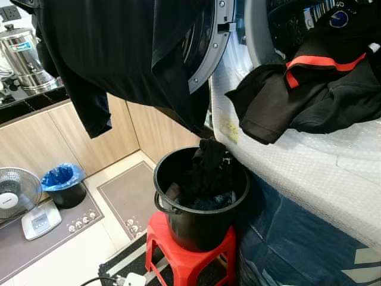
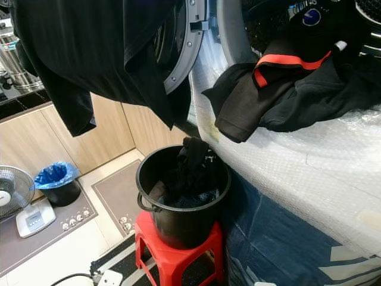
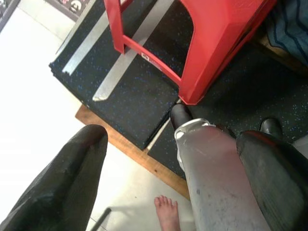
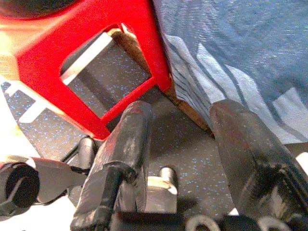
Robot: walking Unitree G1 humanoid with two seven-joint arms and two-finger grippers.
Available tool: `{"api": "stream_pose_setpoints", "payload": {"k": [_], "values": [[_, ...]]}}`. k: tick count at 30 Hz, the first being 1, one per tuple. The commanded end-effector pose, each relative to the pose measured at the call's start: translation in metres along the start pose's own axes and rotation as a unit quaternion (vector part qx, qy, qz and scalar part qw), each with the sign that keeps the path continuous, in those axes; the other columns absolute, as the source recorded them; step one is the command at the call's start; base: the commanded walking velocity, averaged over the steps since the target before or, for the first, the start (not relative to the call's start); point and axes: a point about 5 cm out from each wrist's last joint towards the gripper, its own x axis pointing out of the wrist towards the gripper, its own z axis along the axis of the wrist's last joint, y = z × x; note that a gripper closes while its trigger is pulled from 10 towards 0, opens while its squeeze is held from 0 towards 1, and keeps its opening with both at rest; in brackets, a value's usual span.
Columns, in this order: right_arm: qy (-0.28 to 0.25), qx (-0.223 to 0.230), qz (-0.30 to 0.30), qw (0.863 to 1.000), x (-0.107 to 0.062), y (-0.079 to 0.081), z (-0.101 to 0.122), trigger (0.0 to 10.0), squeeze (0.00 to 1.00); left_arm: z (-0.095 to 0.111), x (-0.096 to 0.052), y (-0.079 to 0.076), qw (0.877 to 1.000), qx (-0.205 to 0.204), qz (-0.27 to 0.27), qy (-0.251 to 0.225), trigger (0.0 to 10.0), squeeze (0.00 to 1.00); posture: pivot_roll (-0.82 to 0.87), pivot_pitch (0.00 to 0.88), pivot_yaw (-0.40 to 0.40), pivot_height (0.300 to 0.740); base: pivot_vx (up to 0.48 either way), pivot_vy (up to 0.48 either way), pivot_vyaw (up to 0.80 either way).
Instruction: Clothes washing
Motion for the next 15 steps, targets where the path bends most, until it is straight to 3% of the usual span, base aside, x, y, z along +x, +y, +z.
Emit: {"api": "stream_pose_setpoints", "payload": {"k": [1,15], "values": [[0.011,0.008,0.002,1.0,-0.0003,0.0047,-0.0043,10.0,0.0,-0.01,-0.002,0.0021,1.0,-0.011,0.003,0.021,10.0,0.0,-0.05,0.023,0.085,0.74,0.0,0.0,0.0],[0.02,0.013,0.005,1.0,-0.0008,0.0062,-0.0072,10.0,0.0,-0.0105,-0.0017,-0.0031,1.0,-0.01,-0.009,0.02,10.0,0.0,-0.05,0.007,0.071,0.74,0.0,0.0,0.0]]}}
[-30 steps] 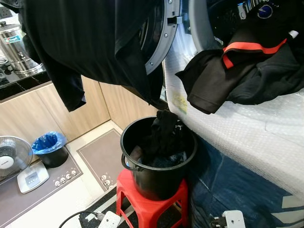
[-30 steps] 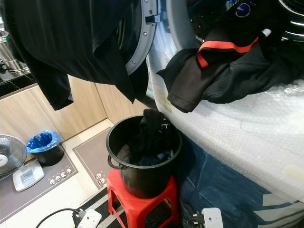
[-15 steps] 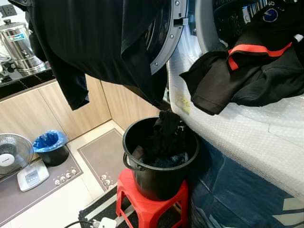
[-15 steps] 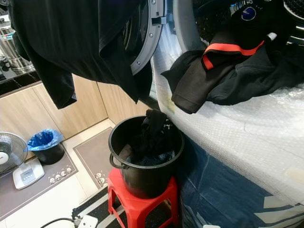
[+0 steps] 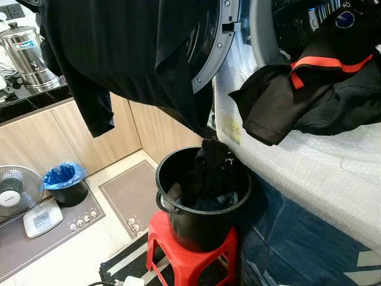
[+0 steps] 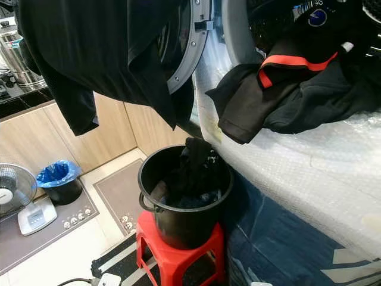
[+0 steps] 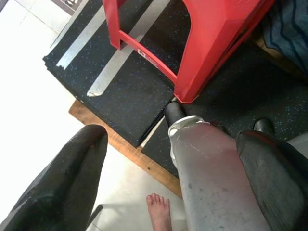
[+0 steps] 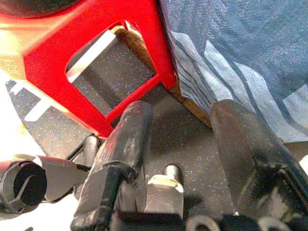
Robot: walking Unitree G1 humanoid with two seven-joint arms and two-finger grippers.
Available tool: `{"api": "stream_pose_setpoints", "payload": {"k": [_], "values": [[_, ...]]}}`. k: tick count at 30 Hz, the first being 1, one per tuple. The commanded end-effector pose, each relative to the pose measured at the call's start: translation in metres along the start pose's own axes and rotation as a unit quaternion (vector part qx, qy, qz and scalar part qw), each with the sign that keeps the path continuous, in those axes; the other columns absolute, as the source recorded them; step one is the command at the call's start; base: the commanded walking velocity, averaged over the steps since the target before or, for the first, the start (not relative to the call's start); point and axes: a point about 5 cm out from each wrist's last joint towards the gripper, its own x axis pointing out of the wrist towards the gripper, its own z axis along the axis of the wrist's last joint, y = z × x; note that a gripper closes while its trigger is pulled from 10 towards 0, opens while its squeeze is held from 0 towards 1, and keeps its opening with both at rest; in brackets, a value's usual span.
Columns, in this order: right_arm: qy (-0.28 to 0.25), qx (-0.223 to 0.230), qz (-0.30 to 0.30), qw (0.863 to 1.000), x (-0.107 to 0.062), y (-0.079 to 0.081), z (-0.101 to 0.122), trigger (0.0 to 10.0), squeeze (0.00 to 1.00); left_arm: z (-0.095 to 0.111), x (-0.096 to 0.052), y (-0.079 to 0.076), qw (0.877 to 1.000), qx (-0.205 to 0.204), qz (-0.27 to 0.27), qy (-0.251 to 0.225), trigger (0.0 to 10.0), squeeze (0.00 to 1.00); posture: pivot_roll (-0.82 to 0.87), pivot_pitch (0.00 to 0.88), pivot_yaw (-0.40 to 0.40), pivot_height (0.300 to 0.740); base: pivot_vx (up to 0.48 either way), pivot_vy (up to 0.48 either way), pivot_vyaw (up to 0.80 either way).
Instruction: Clothes washing
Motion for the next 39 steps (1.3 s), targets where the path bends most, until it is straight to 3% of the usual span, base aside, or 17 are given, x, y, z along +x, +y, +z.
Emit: {"api": "stream_pose_setpoints", "payload": {"k": [1,21,29,33,39], "values": [[0.012,0.003,0.004,1.0,-0.001,0.003,-0.005,10.0,0.0,-0.008,-0.001,0.001,1.0,-0.001,-0.002,0.018,10.0,0.0,-0.05,0.006,0.071,0.74,0.0,0.0,0.0],[0.011,0.006,0.005,1.0,-0.002,0.004,-0.006,10.0,0.0,-0.006,-0.001,-0.001,1.0,0.012,-0.006,0.013,10.0,0.0,-0.06,0.008,0.076,0.74,0.0,0.0,0.0],[0.009,0.003,0.006,1.0,-0.002,0.004,-0.006,10.0,0.0,0.011,0.001,-0.009,0.994,0.094,-0.048,-0.032,10.0,0.0,-0.06,0.019,0.08,0.74,0.0,0.0,0.0],[0.006,0.001,0.008,1.0,-0.002,0.004,-0.006,10.0,0.0,0.029,0.002,-0.015,0.983,0.149,-0.085,-0.072,10.0,0.0,-0.05,0.022,0.081,0.74,0.0,0.0,0.0],[0.002,-0.004,0.014,1.0,-0.001,0.006,-0.004,10.0,0.0,0.049,0.002,-0.019,0.968,0.189,-0.117,-0.114,10.0,0.0,-0.04,0.035,0.084,0.74,0.0,0.0,0.0]]}}
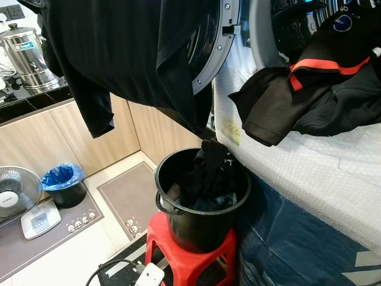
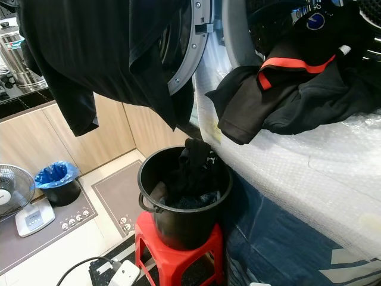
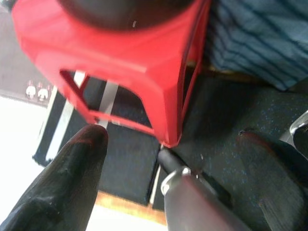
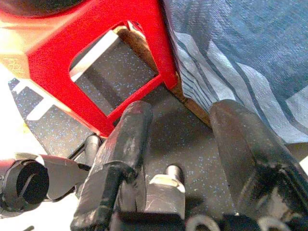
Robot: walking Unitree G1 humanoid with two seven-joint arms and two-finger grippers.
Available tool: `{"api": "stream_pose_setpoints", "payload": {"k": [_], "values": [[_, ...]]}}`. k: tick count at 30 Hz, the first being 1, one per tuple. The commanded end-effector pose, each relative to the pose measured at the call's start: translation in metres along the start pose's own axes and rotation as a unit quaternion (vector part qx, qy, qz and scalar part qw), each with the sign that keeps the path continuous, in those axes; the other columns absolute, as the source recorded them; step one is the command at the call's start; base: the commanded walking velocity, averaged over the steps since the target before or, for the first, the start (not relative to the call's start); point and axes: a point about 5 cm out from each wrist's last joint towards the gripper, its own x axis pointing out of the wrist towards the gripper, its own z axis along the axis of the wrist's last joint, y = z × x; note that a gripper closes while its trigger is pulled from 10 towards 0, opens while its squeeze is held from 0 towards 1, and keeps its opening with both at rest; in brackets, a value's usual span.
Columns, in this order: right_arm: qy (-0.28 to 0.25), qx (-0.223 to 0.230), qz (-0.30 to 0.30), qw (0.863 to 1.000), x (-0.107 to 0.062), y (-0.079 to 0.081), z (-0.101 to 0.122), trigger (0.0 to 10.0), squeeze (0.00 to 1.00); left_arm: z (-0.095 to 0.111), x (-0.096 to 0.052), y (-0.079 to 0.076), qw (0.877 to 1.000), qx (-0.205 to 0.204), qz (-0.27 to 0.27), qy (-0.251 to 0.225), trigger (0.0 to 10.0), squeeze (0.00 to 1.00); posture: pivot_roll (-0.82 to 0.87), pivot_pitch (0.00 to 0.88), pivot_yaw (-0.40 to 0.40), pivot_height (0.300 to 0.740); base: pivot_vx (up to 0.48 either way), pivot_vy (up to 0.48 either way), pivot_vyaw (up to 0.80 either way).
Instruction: Clothes washing
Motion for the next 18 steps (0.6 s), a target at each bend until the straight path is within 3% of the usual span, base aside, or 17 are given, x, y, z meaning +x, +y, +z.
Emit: {"api": "stream_pose_setpoints", "payload": {"k": [1,5,8,18], "values": [[0.001,-0.001,0.006,1.0,-0.001,0.004,-0.003,10.0,0.0,0.006,0.0,0.003,0.999,0.025,-0.013,-0.016,10.0,0.0,-0.04,0.035,0.085,0.74,0.0,0.0,0.0],[0.001,0.0,0.006,1.0,-0.001,0.004,-0.002,10.0,0.0,0.016,0.002,0.001,0.997,0.047,-0.039,-0.037,10.0,0.0,-0.04,0.036,0.086,0.74,0.0,0.0,0.0],[0.0,-0.002,0.007,1.0,0.0,0.004,-0.002,10.0,0.0,0.041,0.006,-0.003,0.989,0.075,-0.098,-0.083,10.0,0.0,-0.04,0.039,0.084,0.74,0.0,0.0,0.0],[-0.002,-0.007,0.011,1.0,0.0,0.005,-0.001,10.0,0.0,0.071,0.01,-0.01,0.968,0.125,-0.178,-0.124,10.0,0.0,-0.05,0.039,0.086,0.74,0.0,0.0,0.0]]}}
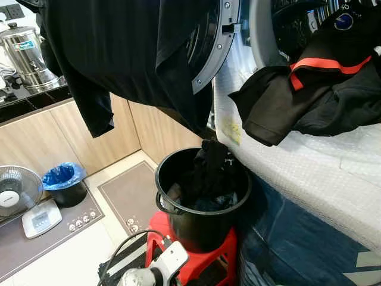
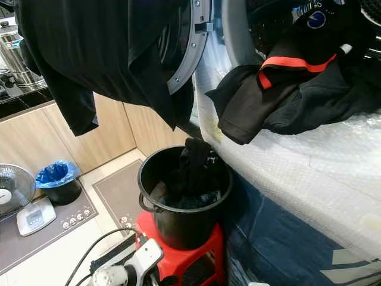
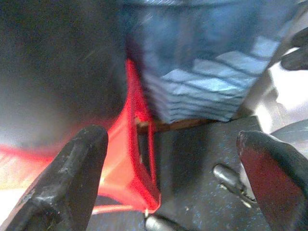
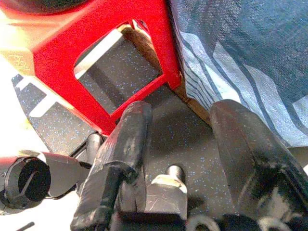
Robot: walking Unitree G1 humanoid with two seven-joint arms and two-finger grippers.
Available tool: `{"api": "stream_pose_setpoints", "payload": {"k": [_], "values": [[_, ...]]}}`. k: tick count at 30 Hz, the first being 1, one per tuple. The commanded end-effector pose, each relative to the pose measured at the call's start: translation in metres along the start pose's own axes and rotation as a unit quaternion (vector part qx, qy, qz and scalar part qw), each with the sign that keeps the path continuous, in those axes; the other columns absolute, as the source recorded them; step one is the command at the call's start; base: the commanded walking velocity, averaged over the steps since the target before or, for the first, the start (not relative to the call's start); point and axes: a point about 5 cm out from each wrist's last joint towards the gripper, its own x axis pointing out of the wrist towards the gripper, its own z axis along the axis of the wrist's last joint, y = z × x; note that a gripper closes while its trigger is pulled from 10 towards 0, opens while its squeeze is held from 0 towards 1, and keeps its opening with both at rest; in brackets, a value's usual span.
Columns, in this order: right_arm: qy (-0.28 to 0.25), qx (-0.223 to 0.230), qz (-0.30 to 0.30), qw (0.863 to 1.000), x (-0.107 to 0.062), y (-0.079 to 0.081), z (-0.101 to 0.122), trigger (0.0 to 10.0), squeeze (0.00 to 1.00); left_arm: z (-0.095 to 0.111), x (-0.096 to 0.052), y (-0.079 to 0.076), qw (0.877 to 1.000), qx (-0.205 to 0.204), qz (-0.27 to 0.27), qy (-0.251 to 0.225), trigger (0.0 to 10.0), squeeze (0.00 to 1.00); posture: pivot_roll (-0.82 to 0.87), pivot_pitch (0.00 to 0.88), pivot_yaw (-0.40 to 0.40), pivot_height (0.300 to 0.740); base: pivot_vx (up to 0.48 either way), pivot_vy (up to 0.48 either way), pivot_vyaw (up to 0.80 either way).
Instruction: Clothes washing
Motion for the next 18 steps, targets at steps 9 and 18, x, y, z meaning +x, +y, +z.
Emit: {"api": "stream_pose_setpoints", "payload": {"k": [9,18], "values": [[-0.002,0.004,0.006,1.0,0.0,0.004,-0.001,10.0,0.0,0.041,0.006,0.007,0.987,0.103,-0.118,-0.04,10.0,0.0,-0.05,0.043,0.091,0.74,0.0,0.0,0.0],[-0.001,0.008,0.007,1.0,0.0,0.005,-0.002,10.0,0.0,0.074,0.0,0.021,0.973,0.152,-0.154,-0.075,10.0,0.0,-0.05,0.046,0.094,0.74,0.0,0.0,0.0]]}}
